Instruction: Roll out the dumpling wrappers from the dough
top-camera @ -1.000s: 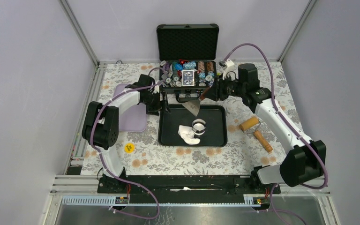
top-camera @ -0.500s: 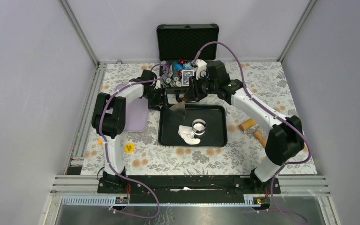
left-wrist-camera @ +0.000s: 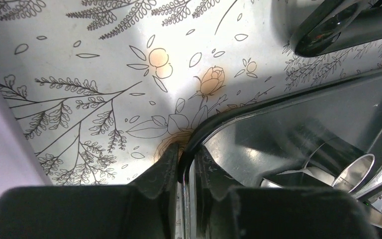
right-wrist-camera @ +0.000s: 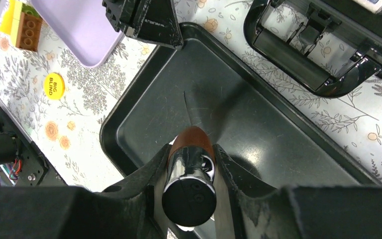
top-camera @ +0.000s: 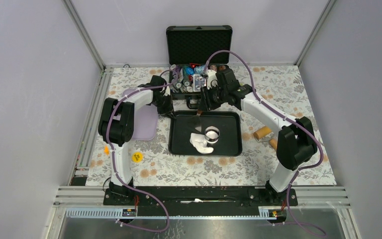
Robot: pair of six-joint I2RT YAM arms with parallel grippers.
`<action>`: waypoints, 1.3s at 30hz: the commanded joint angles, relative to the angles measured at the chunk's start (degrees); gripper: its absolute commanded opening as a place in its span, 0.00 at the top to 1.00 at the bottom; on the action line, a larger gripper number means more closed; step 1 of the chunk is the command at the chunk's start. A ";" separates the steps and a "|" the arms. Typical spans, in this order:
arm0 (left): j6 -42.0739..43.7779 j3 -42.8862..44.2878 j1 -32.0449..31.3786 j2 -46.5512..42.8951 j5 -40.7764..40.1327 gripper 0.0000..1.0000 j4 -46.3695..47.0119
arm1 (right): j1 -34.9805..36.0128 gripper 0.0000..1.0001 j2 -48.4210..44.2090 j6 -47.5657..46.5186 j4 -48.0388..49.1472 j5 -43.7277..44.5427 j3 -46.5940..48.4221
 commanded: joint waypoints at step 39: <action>-8.63 -7.09 -1.61 -3.03 -4.87 1.00 4.64 | -0.16 1.00 7.92 1.55 -21.48 -30.91 14.91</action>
